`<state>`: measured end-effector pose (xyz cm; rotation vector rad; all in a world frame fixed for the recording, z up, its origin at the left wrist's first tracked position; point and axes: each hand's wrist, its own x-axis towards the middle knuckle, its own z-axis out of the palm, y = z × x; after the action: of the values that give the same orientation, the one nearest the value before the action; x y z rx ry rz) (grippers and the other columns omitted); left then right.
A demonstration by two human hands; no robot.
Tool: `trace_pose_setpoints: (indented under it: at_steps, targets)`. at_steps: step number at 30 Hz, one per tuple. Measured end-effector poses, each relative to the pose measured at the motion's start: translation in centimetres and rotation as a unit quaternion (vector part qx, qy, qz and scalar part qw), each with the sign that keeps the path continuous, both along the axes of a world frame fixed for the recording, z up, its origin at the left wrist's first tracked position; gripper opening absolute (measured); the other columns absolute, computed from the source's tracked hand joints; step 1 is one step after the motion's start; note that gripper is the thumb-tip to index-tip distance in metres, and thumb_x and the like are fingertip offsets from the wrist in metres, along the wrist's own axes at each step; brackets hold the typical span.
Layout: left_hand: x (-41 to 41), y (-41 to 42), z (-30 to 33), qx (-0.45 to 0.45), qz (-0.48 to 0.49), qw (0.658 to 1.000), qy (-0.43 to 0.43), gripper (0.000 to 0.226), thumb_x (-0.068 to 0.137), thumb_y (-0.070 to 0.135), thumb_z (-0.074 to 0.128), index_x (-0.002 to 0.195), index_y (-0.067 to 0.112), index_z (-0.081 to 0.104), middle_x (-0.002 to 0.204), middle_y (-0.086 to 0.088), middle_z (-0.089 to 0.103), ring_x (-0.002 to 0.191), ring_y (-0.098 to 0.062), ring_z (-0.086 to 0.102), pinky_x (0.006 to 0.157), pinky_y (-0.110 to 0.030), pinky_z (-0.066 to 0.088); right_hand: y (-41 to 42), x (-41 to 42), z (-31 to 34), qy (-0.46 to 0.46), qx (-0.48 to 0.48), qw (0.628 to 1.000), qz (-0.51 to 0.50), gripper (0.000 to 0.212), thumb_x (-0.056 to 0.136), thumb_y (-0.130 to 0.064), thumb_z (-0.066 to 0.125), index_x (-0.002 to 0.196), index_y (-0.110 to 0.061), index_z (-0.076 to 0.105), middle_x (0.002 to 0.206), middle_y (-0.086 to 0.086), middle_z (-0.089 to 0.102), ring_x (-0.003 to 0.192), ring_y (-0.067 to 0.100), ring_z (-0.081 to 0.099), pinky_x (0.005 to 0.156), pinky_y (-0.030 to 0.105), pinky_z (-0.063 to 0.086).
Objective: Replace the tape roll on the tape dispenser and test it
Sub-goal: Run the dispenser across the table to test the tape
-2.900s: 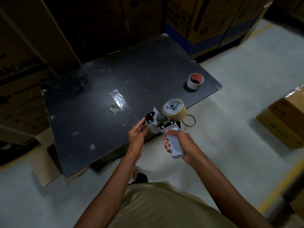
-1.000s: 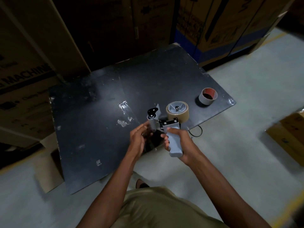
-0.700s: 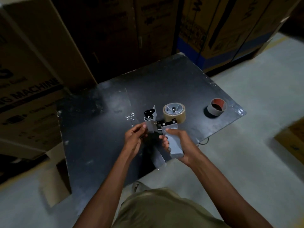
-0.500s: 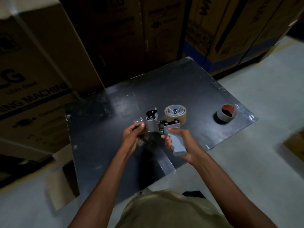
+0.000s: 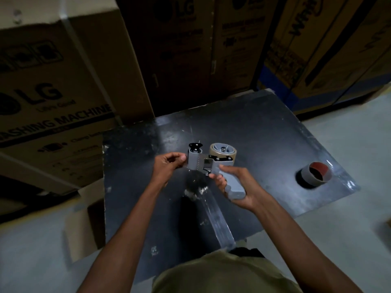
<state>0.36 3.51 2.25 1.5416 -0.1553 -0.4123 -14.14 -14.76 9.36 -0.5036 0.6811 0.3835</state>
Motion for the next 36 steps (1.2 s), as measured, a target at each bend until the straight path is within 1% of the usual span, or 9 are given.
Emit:
trace_pose_setpoints:
  at_steps: [3,7,11,16,21,24,29,33,36]
  targets:
    - [0.9,-0.4,1.0,0.016,-0.003,0.999,-0.039,0.026,0.081,-0.008,0.068,0.077,0.017,0.077,0.064,0.006,0.073,0.060,-0.003,0.066,0.063,-0.018,0.056,-1.2,0.8,0.1,0.003,0.021,1.000,0.008,0.030,0.095,-0.018,0.058,0.100,0.011,0.061,0.061,0.004,0.056,0.043,0.009,0.057,0.041,0.016,0.051]
    - [1.9,-1.0,2.3,0.054,-0.017,0.995,-0.086,0.017,0.079,-0.005,0.072,0.096,-0.002,0.072,0.068,0.010,0.074,0.065,-0.004,0.070,0.065,-0.018,0.057,-3.0,1.2,-0.1,0.004,0.052,0.998,0.024,0.032,0.088,-0.019,0.062,0.099,0.011,0.063,0.062,0.003,0.054,0.043,0.008,0.056,0.041,0.016,0.050]
    - [2.4,-1.8,3.2,0.070,-0.034,0.992,-0.095,0.014,0.078,-0.002,0.075,0.091,0.003,0.073,0.070,0.009,0.075,0.067,-0.006,0.070,0.066,-0.019,0.057,-4.3,1.0,0.2,0.005,0.065,0.998,0.021,0.032,0.087,-0.019,0.062,0.094,0.013,0.065,0.062,0.003,0.053,0.044,0.008,0.055,0.041,0.014,0.049]
    - [2.7,-2.9,3.6,0.081,-0.050,0.991,-0.098,0.018,0.080,-0.007,0.071,0.098,-0.004,0.070,0.065,0.009,0.074,0.061,0.000,0.066,0.063,-0.013,0.052,-5.8,0.4,0.1,0.001,0.076,0.997,0.027,0.032,0.089,-0.019,0.061,0.098,0.012,0.064,0.064,0.003,0.053,0.045,0.007,0.055,0.042,0.015,0.050]
    - [3.4,-4.3,4.9,0.084,-0.076,0.989,-0.092,0.015,0.078,-0.006,0.072,0.081,0.009,0.075,0.066,0.006,0.074,0.062,-0.002,0.067,0.064,-0.015,0.053,-7.4,0.1,0.3,0.002,0.079,0.997,0.024,0.033,0.089,-0.020,0.060,0.102,0.010,0.063,0.065,0.002,0.051,0.045,0.007,0.053,0.042,0.014,0.048]
    - [3.6,-5.1,5.3,0.089,-0.093,0.988,-0.082,0.024,0.077,-0.004,0.074,0.072,0.019,0.079,0.066,0.003,0.074,0.062,-0.005,0.067,0.064,-0.017,0.055,-8.5,-0.4,0.0,-0.003,0.089,0.996,0.030,0.033,0.089,-0.020,0.062,0.104,0.009,0.062,0.066,0.001,0.051,0.047,0.007,0.054,0.042,0.015,0.049]
    - [3.6,-6.4,5.5,0.090,-0.112,0.986,-0.081,0.029,0.076,-0.004,0.074,0.069,0.024,0.079,0.066,0.003,0.074,0.063,-0.007,0.068,0.067,-0.022,0.058,-10.0,-1.3,-0.6,-0.010,0.100,0.994,0.033,0.031,0.088,-0.018,0.066,0.103,0.009,0.063,0.067,0.002,0.052,0.048,0.007,0.055,0.042,0.016,0.050]
    - [3.7,-7.3,5.8,0.099,-0.123,0.984,-0.085,0.017,0.076,-0.007,0.073,0.076,0.010,0.076,0.065,0.002,0.074,0.062,-0.008,0.068,0.065,-0.020,0.057,-10.7,-1.8,-0.8,-0.006,0.102,0.994,0.029,0.034,0.091,-0.022,0.059,0.105,0.009,0.061,0.066,0.002,0.052,0.047,0.006,0.054,0.041,0.016,0.049]
    - [3.8,-7.7,6.1,0.096,-0.134,0.982,-0.093,0.014,0.076,-0.008,0.073,0.085,0.004,0.073,0.066,0.002,0.074,0.062,-0.007,0.068,0.063,-0.018,0.055,-11.5,-2.0,-1.3,-0.018,0.112,0.993,0.041,0.036,0.084,-0.017,0.072,0.106,0.010,0.062,0.066,0.002,0.052,0.047,0.007,0.054,0.041,0.017,0.049]
